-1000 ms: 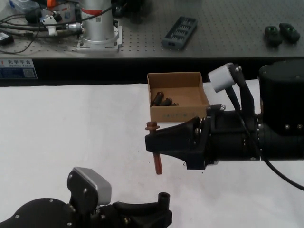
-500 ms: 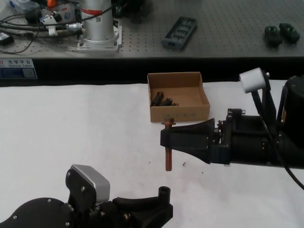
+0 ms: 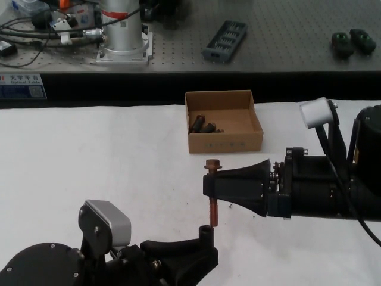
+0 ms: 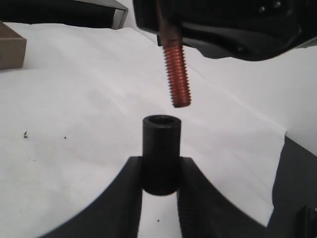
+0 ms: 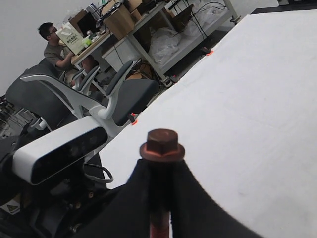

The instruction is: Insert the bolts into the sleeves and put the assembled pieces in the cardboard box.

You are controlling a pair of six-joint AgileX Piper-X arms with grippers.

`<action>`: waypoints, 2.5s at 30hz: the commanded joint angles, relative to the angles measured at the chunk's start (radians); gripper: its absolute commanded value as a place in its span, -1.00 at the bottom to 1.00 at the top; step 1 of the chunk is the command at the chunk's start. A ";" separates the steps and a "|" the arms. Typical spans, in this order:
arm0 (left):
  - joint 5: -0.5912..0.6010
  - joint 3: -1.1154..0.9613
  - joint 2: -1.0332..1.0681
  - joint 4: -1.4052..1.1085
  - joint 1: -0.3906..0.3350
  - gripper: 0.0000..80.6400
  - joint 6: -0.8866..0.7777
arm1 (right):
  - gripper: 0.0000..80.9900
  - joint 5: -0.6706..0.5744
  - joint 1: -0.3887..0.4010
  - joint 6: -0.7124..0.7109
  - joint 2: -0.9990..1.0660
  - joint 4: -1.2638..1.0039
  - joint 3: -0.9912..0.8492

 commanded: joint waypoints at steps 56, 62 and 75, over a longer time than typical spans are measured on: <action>0.073 -0.018 0.000 -0.013 0.003 -0.89 -0.105 | -0.96 -0.065 -0.005 0.009 -0.012 0.007 -0.001; 0.110 -0.032 0.000 -0.013 0.003 -0.89 -0.098 | -0.96 -0.065 -0.005 0.009 -0.012 0.008 -0.001; 0.054 -0.031 0.000 -0.013 0.003 -0.89 -0.107 | -0.96 -0.065 -0.005 0.006 -0.012 0.018 0.049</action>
